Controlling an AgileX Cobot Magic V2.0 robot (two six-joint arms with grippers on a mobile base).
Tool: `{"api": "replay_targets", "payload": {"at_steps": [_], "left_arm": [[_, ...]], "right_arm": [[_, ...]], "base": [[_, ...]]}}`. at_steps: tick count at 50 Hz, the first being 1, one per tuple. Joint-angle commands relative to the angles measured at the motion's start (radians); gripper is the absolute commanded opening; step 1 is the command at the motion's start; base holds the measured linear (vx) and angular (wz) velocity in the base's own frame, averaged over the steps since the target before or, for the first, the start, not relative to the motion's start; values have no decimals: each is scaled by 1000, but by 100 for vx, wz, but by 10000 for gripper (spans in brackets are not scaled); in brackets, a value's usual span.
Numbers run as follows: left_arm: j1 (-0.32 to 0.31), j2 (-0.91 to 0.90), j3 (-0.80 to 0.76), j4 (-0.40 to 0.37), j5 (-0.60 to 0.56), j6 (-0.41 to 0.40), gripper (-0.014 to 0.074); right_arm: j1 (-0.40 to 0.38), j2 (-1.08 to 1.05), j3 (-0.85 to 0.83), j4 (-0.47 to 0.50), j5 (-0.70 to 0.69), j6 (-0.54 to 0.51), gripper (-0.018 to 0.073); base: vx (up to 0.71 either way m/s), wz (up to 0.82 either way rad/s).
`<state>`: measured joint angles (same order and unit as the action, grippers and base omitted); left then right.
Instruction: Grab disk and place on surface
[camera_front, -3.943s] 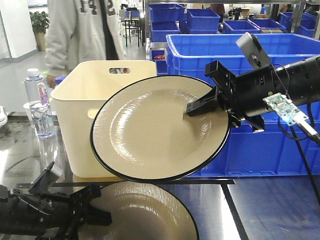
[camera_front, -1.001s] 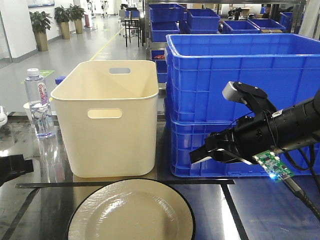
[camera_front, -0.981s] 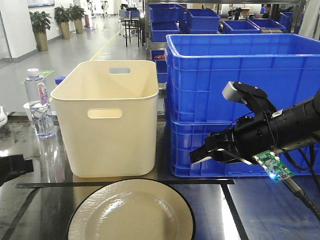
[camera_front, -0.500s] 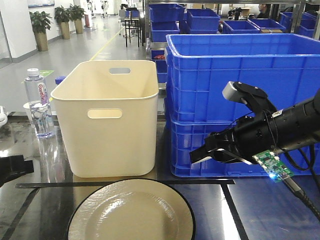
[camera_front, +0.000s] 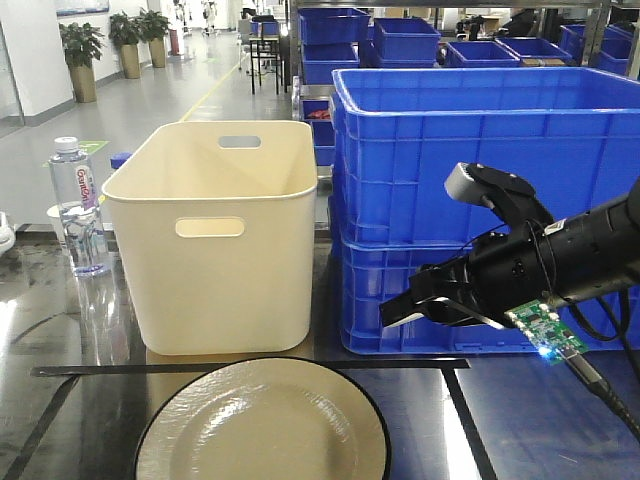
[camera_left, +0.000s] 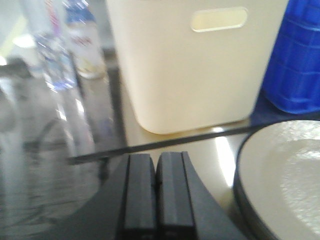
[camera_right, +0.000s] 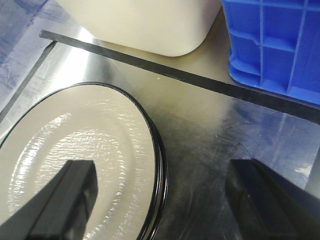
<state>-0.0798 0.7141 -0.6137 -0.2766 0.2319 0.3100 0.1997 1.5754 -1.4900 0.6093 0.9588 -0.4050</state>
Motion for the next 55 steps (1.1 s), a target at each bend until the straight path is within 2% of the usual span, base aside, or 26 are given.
{"api": "replay_targets", "payload": {"at_steps": [1, 5, 9, 13, 18, 22, 24, 29, 55], "left_arm": [[-11, -178, 136, 121, -260, -143, -8], [-9, -334, 276, 173, -359, -187, -8], [-6, -483, 387, 176, -381, -187, -8], [23, -622, 480, 176, -333, -190, -8], [93, -751, 574, 176, -218, -197, -8], [129, -733, 630, 176, -211, -197, -8], [140, -733, 626, 176, -146, -197, -8], [142, -731, 625, 172, -107, -196, -8], [142, -730, 625, 172, -107, -195, -8]], "right_arm": [[-4, -42, -34, 32, -37, -6, 585], [-4, -42, -34, 32, -38, -6, 585], [-4, -42, -34, 32, -38, -6, 585], [-4, -42, -34, 32, -38, -6, 585], [-4, -42, -34, 32, -38, -6, 585], [-4, -42, -34, 32, -34, -6, 585], [-4, -42, -34, 34, -30, -6, 585], [-4, -42, -34, 31, -28, -6, 585], [-4, -42, -34, 31, -26, -6, 585]], "base": [[0, 0], [0, 0], [0, 0], [0, 1], [0, 1], [0, 0], [0, 1], [0, 0], [0, 0]]}}
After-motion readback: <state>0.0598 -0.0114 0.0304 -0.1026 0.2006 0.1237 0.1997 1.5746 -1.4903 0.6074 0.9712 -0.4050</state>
